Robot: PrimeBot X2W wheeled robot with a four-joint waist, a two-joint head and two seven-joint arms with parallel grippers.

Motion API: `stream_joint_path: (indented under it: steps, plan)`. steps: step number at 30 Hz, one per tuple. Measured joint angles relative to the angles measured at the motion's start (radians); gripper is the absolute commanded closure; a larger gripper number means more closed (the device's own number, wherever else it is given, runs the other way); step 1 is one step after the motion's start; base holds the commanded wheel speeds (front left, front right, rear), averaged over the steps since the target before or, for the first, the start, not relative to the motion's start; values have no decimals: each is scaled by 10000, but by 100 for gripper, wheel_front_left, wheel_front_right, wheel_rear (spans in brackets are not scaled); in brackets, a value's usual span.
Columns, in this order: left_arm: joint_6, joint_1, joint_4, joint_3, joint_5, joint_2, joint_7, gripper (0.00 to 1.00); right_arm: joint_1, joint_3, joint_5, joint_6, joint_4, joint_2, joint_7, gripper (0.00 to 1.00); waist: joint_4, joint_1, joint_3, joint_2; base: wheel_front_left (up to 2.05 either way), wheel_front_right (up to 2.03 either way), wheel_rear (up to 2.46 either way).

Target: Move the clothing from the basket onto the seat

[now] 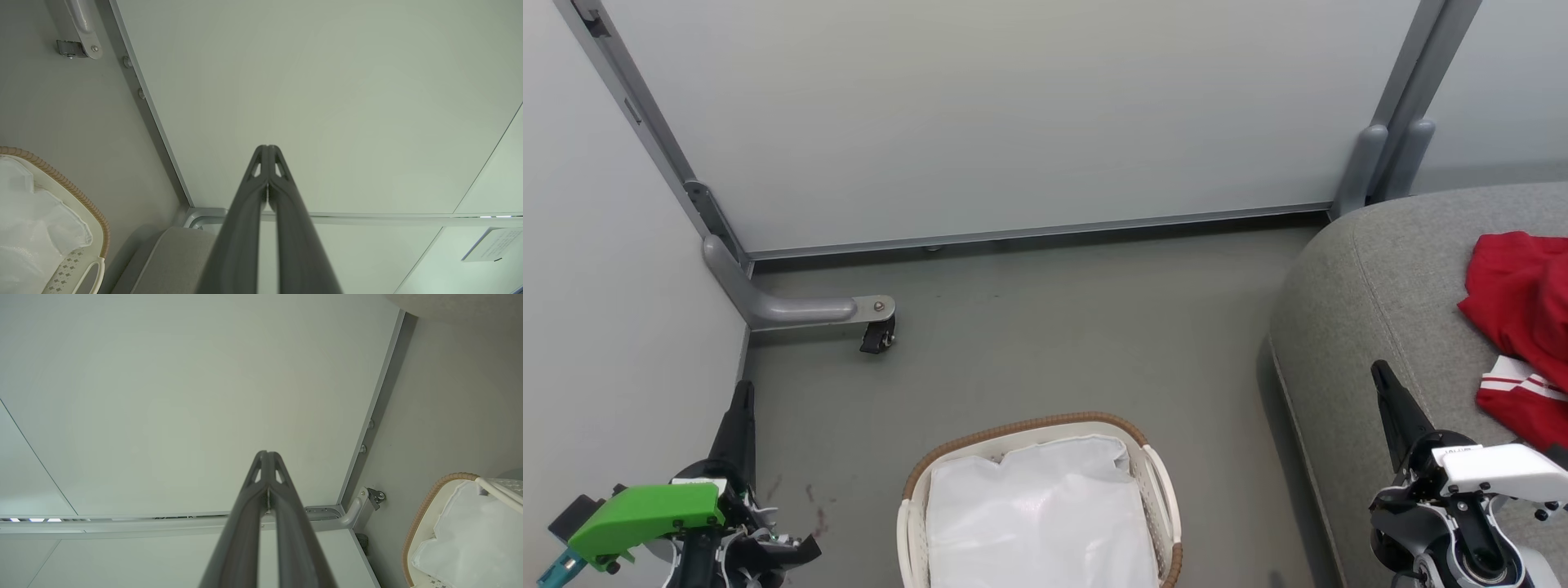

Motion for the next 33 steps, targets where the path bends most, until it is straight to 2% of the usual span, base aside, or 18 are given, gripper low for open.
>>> stream_joint_path:
  steps: [33]
  plan:
    - [-6, 0, 0, 0, -2, 0, 0, 100, 1, 0, 0, 0, -2, 0, 0, 100, 0, 0, 0, 0, 0, 0, 0]
